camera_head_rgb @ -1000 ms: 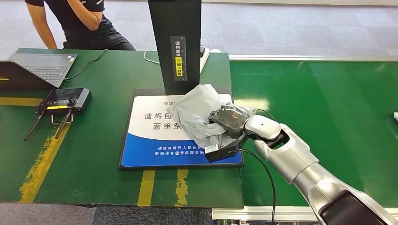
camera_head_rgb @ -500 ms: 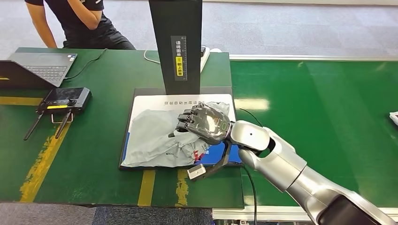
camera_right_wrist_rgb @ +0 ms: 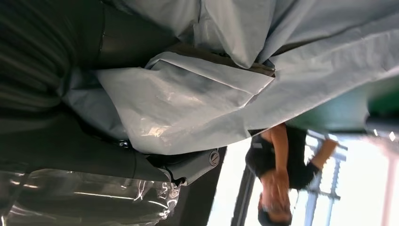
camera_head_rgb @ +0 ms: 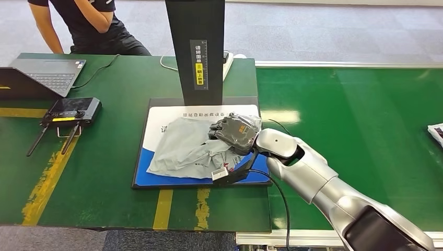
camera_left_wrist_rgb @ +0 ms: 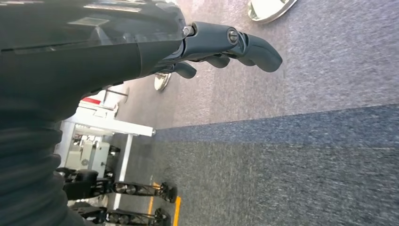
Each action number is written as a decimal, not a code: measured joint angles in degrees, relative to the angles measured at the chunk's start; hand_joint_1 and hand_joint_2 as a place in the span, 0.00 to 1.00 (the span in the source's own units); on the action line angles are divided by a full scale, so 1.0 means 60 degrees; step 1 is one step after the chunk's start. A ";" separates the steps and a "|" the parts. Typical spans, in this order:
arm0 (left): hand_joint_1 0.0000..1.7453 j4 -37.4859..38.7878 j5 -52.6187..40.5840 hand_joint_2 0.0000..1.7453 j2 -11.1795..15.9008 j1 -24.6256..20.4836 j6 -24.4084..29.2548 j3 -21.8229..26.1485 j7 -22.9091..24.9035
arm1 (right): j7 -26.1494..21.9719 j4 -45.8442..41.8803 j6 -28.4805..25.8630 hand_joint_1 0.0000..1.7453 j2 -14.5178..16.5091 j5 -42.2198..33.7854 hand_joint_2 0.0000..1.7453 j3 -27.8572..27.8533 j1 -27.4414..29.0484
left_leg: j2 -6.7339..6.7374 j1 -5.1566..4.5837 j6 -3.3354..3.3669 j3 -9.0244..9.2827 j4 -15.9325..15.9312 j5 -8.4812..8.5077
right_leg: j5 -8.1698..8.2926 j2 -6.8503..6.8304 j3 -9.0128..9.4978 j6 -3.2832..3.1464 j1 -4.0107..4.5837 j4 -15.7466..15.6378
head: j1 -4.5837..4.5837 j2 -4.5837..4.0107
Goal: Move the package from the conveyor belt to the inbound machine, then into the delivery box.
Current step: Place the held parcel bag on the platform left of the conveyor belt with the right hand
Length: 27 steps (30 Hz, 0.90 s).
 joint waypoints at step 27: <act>0.00 0.0138 0.0108 1.00 0.0054 0.0008 -0.0084 0.0310 -0.0168 | 0.2361 0.3944 0.0034 0.00 0.1240 0.0131 1.00 -0.0017 -0.0647 | -0.0002 0.0000 0.0000 -0.0002 0.0000 0.0000 | -0.0001 -0.0003 -0.0004 -0.0001 0.0000 -0.0001 | 0.0003 0.0000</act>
